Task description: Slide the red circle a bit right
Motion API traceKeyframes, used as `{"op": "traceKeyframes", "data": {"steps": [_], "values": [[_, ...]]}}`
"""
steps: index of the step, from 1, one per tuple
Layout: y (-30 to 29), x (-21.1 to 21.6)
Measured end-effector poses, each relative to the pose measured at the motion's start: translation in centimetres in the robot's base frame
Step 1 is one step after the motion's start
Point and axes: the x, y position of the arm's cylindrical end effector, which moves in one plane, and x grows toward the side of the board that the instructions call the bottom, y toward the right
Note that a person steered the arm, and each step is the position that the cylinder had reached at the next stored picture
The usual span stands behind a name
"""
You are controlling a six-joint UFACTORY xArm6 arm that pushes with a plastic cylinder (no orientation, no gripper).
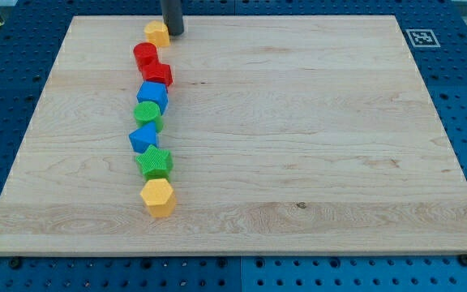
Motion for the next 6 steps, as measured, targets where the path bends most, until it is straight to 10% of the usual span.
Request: {"op": "traceKeyframes", "data": {"steps": [6], "values": [[-5.1, -2.8]]}}
